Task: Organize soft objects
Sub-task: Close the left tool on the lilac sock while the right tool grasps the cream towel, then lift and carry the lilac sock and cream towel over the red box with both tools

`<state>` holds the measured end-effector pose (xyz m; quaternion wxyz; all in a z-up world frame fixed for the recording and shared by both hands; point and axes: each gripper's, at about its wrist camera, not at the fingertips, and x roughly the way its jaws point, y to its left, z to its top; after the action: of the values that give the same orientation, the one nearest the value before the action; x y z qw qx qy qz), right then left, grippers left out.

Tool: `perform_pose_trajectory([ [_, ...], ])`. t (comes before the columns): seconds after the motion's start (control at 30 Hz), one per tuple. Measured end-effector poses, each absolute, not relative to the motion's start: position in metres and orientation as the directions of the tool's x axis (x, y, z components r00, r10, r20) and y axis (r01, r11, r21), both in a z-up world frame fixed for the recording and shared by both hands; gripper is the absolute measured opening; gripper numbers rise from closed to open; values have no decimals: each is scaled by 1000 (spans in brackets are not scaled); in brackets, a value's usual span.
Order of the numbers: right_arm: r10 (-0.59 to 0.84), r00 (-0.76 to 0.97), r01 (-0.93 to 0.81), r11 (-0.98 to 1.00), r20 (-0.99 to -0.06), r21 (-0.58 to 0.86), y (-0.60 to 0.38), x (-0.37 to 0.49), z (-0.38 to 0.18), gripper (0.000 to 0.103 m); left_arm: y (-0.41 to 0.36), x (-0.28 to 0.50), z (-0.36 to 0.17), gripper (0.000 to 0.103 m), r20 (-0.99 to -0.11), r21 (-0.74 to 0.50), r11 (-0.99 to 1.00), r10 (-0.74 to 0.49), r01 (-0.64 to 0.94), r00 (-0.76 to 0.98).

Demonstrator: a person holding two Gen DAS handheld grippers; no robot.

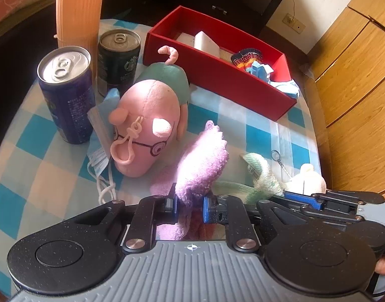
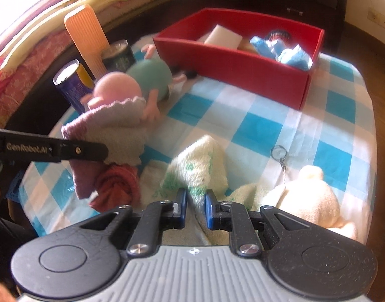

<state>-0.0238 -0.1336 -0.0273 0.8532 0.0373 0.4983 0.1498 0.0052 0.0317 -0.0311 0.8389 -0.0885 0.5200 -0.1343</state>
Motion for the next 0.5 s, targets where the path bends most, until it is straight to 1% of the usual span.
perform_pose_trajectory([
  [0.17,311,478,-217,948,-822,233,-138,-25,-16,0,28,5,-24,14,-856,-252,957,-291,146,427],
  [0.27,348,467,-206,937,-813,283,-141,-23,-19,0,26,9,-18,13,-849,-244,956,-291,161,441],
  [0.3,358,453,-218,933,-816,288,-141,-23,-22,14,26,10,-16,13,-845,-251,954,-299,166,444],
  [0.33,353,441,-228,933,-825,277,-139,-22,-25,24,26,10,-13,13,-838,-261,950,-310,169,449],
  [0.37,331,440,-231,940,-835,251,-136,-21,-28,42,26,11,-11,13,-833,-270,948,-319,171,453],
  [0.4,308,439,-237,946,-844,222,-133,-21,-31,47,26,11,-10,13,-828,-279,945,-328,173,455],
  [0.5,302,423,-267,942,-854,201,-125,-18,-40,47,28,11,-8,13,-818,-309,934,-358,180,450],
])
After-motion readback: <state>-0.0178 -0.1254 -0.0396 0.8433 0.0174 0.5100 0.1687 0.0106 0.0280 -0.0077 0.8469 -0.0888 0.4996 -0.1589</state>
